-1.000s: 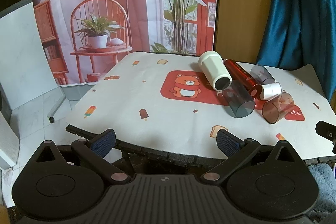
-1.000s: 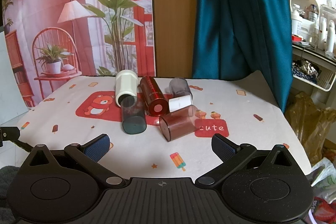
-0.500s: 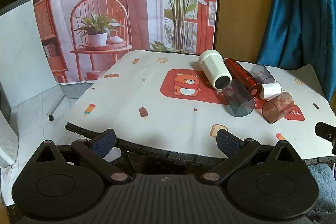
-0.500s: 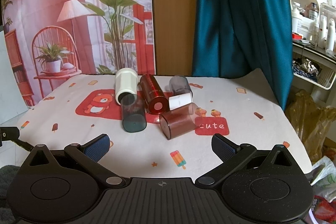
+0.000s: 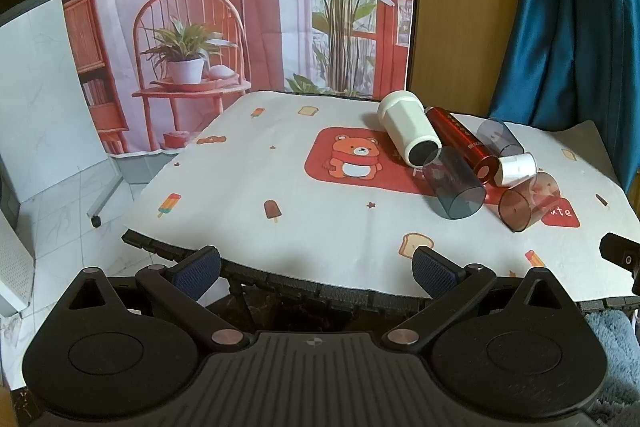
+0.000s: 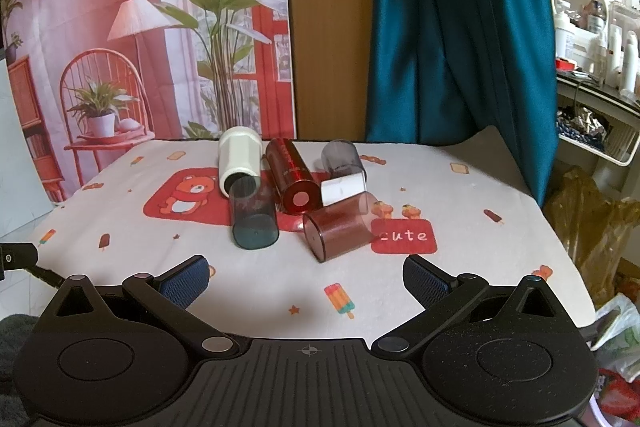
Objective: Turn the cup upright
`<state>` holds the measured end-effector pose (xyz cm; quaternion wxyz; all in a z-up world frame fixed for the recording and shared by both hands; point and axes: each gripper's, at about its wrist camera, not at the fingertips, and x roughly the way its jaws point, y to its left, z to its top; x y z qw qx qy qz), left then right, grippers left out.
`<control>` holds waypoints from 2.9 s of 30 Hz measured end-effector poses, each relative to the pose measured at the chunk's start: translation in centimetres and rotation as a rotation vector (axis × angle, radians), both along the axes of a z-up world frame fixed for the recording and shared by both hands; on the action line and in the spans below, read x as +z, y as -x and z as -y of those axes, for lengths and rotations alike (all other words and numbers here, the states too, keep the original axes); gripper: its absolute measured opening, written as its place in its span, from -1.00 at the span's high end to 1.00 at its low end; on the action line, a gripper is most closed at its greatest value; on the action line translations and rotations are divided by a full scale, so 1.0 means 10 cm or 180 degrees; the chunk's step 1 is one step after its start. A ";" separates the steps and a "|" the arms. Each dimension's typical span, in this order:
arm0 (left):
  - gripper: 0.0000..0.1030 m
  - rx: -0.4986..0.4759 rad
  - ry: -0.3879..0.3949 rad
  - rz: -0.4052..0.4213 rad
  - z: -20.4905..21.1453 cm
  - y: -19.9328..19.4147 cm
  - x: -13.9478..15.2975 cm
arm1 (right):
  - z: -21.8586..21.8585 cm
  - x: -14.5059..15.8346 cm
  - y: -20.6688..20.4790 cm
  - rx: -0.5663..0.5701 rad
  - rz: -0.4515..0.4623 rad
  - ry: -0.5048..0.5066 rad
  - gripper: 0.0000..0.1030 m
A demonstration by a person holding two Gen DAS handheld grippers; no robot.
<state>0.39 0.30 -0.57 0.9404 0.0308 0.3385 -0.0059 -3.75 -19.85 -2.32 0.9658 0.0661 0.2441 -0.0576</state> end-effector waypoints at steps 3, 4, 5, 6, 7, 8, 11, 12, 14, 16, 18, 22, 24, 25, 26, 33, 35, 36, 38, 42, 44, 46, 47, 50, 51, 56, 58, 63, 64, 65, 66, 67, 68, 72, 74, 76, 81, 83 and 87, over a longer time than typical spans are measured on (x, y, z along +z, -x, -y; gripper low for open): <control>-1.00 -0.0004 0.0009 -0.0015 -0.01 0.00 0.00 | 0.01 -0.01 0.01 -0.0004 -0.0009 -0.0017 -1.00; -1.00 -0.0005 0.0013 -0.0021 -0.02 0.00 0.00 | 0.01 0.00 0.01 -0.0006 -0.0011 -0.0019 -1.00; -1.00 -0.0005 0.0015 -0.0025 -0.02 -0.01 0.00 | 0.01 0.00 0.01 -0.0005 -0.0012 -0.0018 -1.00; -1.00 -0.0004 0.0018 -0.0029 -0.02 -0.01 0.00 | 0.01 0.01 0.01 -0.0003 -0.0015 -0.0018 -1.00; -1.00 -0.0002 0.0021 -0.0036 -0.02 -0.01 0.00 | 0.01 0.00 0.01 -0.0001 -0.0016 -0.0016 -1.00; -1.00 0.0000 0.0022 -0.0039 -0.02 -0.01 0.00 | 0.01 0.01 0.01 -0.0002 -0.0017 -0.0016 -1.00; -1.00 0.0000 0.0023 -0.0040 -0.02 -0.01 0.00 | 0.00 0.01 0.01 -0.0003 -0.0024 -0.0024 -1.00; -1.00 -0.0001 0.0024 -0.0041 -0.02 -0.01 0.00 | 0.00 0.01 0.01 -0.0006 -0.0031 -0.0030 -1.00; -1.00 0.0002 0.0024 -0.0042 -0.02 -0.01 -0.01 | 0.00 0.01 0.01 -0.0009 -0.0038 -0.0034 -1.00; -1.00 0.0000 0.0027 -0.0043 -0.03 -0.02 -0.01 | 0.00 0.01 0.01 -0.0008 -0.0037 -0.0030 -1.00; -1.00 0.0005 0.0033 -0.0047 -0.03 -0.02 -0.01 | 0.00 0.01 0.01 -0.0006 -0.0038 -0.0031 -1.00; -1.00 0.0007 0.0033 -0.0051 -0.04 -0.03 -0.01 | 0.00 0.01 0.01 -0.0010 -0.0038 -0.0036 -1.00; -1.00 0.0006 0.0027 -0.0053 -0.04 -0.03 -0.02 | 0.00 0.01 0.01 -0.0010 -0.0039 -0.0033 -1.00; -1.00 0.0005 0.0027 -0.0055 -0.04 -0.03 -0.02 | 0.00 0.01 0.01 -0.0009 -0.0039 -0.0035 -1.00; -1.00 0.0004 0.0028 -0.0058 -0.04 -0.03 -0.02 | 0.00 0.01 0.01 -0.0009 -0.0040 -0.0036 -1.00; -1.00 0.0015 0.0034 -0.0079 -0.04 -0.04 -0.02 | 0.00 0.01 0.01 -0.0010 -0.0038 -0.0034 -1.00; -1.00 0.0013 0.0036 -0.0078 -0.04 -0.04 -0.01 | 0.00 0.01 0.01 -0.0010 -0.0041 -0.0038 -1.00; -1.00 0.0012 0.0036 -0.0079 -0.04 -0.04 -0.01 | 0.00 0.01 0.01 -0.0011 -0.0042 -0.0039 -1.00; -1.00 0.0015 0.0034 -0.0079 -0.04 -0.04 -0.02 | 0.00 0.02 -0.01 -0.0011 -0.0050 -0.0042 -1.00; -1.00 0.0016 0.0037 -0.0076 -0.04 -0.04 -0.01 | 0.01 0.01 -0.01 -0.0018 -0.0052 -0.0041 -1.00; -1.00 0.0014 0.0032 -0.0073 -0.04 -0.04 -0.01 | 0.02 0.01 -0.01 -0.0031 -0.0061 -0.0050 -1.00; -1.00 0.0015 0.0029 -0.0062 -0.04 -0.04 -0.01 | 0.03 0.01 -0.01 -0.0035 -0.0075 -0.0062 -1.00; -1.00 0.0018 0.0030 -0.0061 -0.05 -0.04 -0.01 | 0.04 0.01 -0.02 -0.0036 -0.0077 -0.0063 -1.00; -1.00 0.0027 0.0030 -0.0052 -0.05 -0.06 -0.01 | 0.07 0.04 -0.05 0.0004 -0.0075 -0.0094 -1.00; -1.00 0.0040 0.0026 -0.0052 -0.06 -0.08 -0.01 | 0.08 0.05 -0.07 0.0017 -0.0075 -0.0104 -1.00; -1.00 0.0087 0.0040 -0.0083 -0.12 -0.22 -0.06 | 0.19 0.04 -0.23 0.0015 -0.0129 -0.0191 -1.00; -1.00 0.0088 0.0047 -0.0111 -0.13 -0.29 -0.08 | 0.22 0.02 -0.31 0.0017 -0.0154 -0.0210 -1.00; -1.00 0.0050 -0.0025 -0.0082 -0.15 -0.44 -0.12 | 0.25 -0.03 -0.53 0.0050 -0.0198 -0.0184 -1.00; -1.00 0.0035 -0.0030 -0.0068 -0.15 -0.48 -0.12 | 0.25 -0.04 -0.56 0.0050 -0.0203 -0.0180 -1.00; -1.00 0.0020 -0.0028 -0.0057 -0.15 -0.51 -0.13 | 0.26 -0.05 -0.60 0.0049 -0.0209 -0.0177 -1.00; -1.00 0.0018 -0.0025 -0.0054 -0.15 -0.55 -0.14 | 0.26 -0.06 -0.65 0.0052 -0.0216 -0.0178 -1.00; -1.00 0.0025 -0.0016 -0.0054 -0.16 -0.60 -0.14 | 0.27 -0.07 -0.70 0.0060 -0.0219 -0.0179 -1.00; -1.00 0.0033 -0.0001 -0.0057 -0.17 -0.64 -0.15 | 0.27 -0.08 -0.74 0.0068 -0.0221 -0.0178 -1.00; -1.00 0.0099 -0.0017 -0.0091 -0.18 -0.81 -0.25 | 0.29 -0.11 -0.93 0.0101 -0.0249 -0.0201 -1.00; -1.00 0.0129 -0.0012 -0.0162 -0.19 -0.89 -0.34 | 0.28 -0.16 -1.00 0.0091 -0.0266 -0.0192 -1.00; -1.00 0.0131 0.0010 -0.0203 -0.22 -0.94 -0.41 | 0.29 -0.20 -1.07 0.0092 -0.0300 -0.0188 -1.00; -1.00 0.0094 0.0032 -0.0041 -0.31 -1.06 -0.52 | 0.31 -0.34 -1.21 0.0148 -0.0372 -0.0282 -1.00; -1.00 0.0165 0.0078 -0.0037 -0.36 -1.12 -0.56 | 0.29 -0.38 -1.25 0.0225 -0.0377 -0.0320 -1.00; -1.00 0.0294 0.0164 -0.0096 -0.45 -1.22 -0.70 | 0.22 -0.45 -1.38 0.0388 -0.0439 -0.0300 -1.00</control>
